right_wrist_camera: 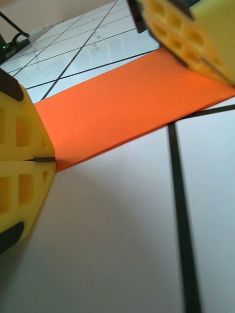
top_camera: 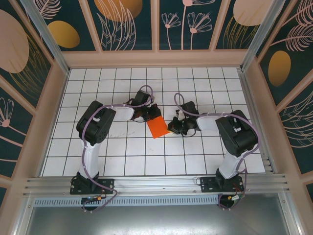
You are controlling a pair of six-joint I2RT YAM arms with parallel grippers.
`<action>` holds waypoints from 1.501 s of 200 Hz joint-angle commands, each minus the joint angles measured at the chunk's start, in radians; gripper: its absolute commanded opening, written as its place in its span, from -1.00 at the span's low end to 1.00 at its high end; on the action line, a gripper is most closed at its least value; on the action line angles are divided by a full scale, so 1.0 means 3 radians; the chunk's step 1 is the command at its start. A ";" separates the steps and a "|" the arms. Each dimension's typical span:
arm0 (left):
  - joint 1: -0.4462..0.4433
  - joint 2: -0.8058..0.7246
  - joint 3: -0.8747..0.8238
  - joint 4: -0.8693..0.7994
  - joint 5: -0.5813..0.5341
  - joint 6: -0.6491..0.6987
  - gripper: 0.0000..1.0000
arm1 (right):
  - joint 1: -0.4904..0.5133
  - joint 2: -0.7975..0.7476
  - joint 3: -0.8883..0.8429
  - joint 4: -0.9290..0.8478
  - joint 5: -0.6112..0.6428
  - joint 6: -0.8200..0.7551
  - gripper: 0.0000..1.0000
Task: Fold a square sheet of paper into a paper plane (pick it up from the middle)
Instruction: First fold in half a square sheet of paper at the center of the table.
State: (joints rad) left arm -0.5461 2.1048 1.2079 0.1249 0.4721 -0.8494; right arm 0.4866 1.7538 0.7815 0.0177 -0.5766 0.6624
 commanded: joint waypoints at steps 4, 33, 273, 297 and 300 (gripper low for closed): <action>-0.0003 0.0117 -0.0125 -0.0187 -0.0184 0.0013 -1.00 | 0.0035 -0.0108 -0.0092 -0.0512 0.0105 -0.0117 -1.00; -0.0001 0.0093 -0.0130 -0.0138 -0.0131 0.0034 -1.00 | 0.0035 -0.0235 0.0177 -0.0471 0.0133 -0.0083 -1.00; -0.0066 -0.0158 -0.0044 0.0145 0.0247 0.0522 -0.95 | 0.0041 0.0608 0.0710 -0.0396 0.0342 -0.0133 -1.00; -0.0089 -0.0064 0.0037 0.0043 0.0256 0.0546 -0.94 | 0.0045 0.0613 0.0705 -0.0407 0.0337 -0.0137 -1.00; -0.0090 -0.0055 0.0042 0.0037 0.0256 0.0546 -0.94 | 0.0046 0.0615 0.0706 -0.0408 0.0337 -0.0137 -1.00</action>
State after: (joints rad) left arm -0.5632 2.0567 1.1889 0.1631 0.5243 -0.7197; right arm 0.4873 1.9038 1.0042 -0.0494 -0.5278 0.6373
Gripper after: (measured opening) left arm 0.061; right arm 0.065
